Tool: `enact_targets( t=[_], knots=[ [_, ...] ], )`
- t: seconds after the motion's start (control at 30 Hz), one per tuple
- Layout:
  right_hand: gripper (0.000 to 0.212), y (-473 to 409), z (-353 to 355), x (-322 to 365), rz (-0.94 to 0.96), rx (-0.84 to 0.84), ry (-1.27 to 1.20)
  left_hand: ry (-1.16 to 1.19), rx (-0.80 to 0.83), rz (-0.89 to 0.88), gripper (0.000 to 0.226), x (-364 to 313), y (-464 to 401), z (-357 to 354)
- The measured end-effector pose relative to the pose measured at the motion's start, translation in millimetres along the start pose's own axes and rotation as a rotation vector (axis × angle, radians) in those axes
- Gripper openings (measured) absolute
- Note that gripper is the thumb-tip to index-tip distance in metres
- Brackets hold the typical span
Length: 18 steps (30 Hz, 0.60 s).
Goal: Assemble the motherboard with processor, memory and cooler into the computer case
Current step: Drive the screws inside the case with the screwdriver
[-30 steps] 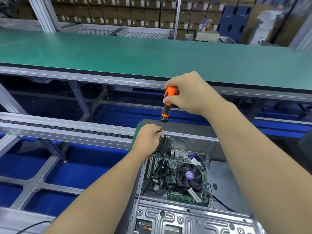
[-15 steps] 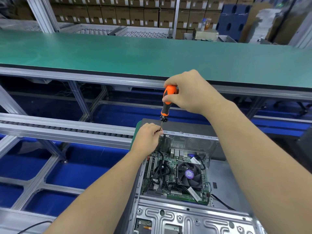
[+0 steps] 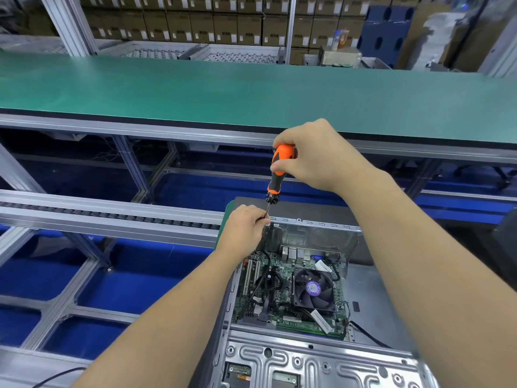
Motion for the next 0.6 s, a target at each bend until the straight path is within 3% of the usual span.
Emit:
enact_targets(
  t=[0.6],
  knots=[
    [0.032,3.3,1.1,0.4,0.002,0.009,0.017,-0.005,0.001,-0.013,0.015,0.5,1.0,-0.7]
  ],
)
Point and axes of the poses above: each hand's wrist, its own y-axis away from the middle knuckle, its own z-axis out of the back of the hand, x = y × z, the point moved 1 cm from there along -y, towards the middle knuckle, and after that the axes turned 10 degrees about -y, right-handed, at the moved point
